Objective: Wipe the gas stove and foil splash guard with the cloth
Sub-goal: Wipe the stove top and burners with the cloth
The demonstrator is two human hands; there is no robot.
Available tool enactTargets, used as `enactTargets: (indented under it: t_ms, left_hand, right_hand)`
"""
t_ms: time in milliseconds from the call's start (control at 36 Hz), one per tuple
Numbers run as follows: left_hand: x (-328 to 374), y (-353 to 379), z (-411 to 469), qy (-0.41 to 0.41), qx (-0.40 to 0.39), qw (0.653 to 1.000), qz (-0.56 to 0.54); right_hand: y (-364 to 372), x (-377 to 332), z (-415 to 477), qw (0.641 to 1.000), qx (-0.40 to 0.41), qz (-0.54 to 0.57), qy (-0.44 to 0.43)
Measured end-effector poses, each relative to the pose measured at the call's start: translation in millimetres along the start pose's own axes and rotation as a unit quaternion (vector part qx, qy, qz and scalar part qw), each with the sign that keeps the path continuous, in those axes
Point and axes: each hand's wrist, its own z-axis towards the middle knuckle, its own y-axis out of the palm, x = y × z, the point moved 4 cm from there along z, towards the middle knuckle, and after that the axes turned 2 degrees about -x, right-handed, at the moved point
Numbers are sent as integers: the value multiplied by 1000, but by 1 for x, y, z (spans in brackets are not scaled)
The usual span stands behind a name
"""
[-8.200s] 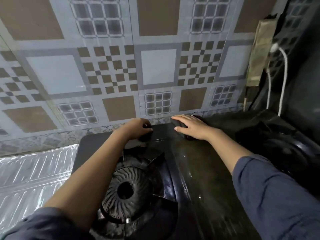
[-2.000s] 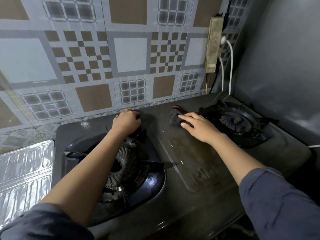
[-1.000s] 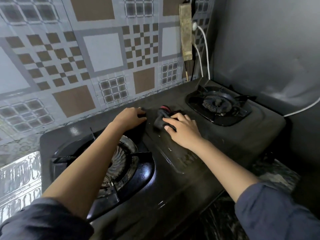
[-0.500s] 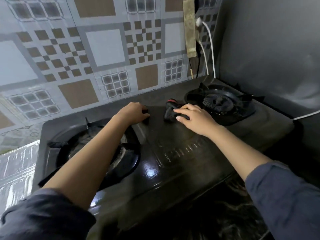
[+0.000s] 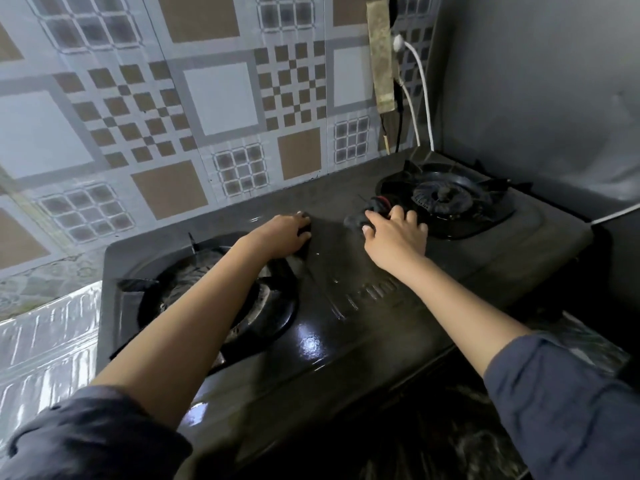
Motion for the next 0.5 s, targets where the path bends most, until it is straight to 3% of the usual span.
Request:
enactTargets:
  t_ms: [333,500]
  left_hand:
    - [-10,1,-4,47,-20,999,-2]
    - [-12,1,-4,50,-20,999,0]
  right_hand:
    - [7,-44,-2,999,-42,22,12]
    - [13,-63,-16,999,-24,32,-15]
